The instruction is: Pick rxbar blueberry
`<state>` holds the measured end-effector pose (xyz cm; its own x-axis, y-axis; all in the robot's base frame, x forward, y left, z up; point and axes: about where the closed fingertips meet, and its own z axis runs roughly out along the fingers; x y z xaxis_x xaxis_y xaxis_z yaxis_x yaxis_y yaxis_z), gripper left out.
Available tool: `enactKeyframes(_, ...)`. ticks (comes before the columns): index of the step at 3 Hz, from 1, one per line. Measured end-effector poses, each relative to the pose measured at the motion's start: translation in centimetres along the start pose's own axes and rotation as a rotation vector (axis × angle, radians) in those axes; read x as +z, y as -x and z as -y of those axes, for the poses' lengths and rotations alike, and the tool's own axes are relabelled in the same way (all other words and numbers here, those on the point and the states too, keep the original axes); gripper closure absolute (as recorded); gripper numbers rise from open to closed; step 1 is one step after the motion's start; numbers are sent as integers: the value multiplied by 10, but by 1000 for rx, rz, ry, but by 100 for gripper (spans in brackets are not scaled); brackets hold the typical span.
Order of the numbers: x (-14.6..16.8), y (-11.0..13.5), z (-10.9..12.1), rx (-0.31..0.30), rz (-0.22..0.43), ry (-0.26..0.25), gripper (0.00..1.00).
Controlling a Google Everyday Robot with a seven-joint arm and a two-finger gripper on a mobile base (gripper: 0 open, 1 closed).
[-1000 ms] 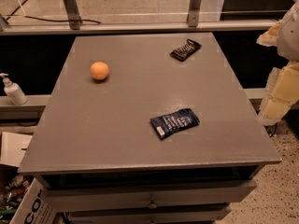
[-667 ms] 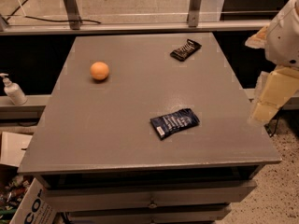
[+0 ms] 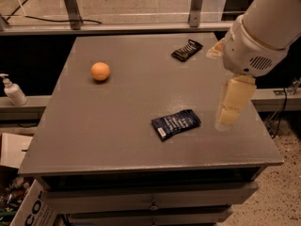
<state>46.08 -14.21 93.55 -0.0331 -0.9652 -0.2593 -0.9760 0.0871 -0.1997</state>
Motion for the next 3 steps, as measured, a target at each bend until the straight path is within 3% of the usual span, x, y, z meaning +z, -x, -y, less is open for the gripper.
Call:
enactKeyframes(2, 52, 16, 2, -52, 23, 130, 0)
enactKeyframes(3, 71, 20, 4, -69, 36, 152, 0)
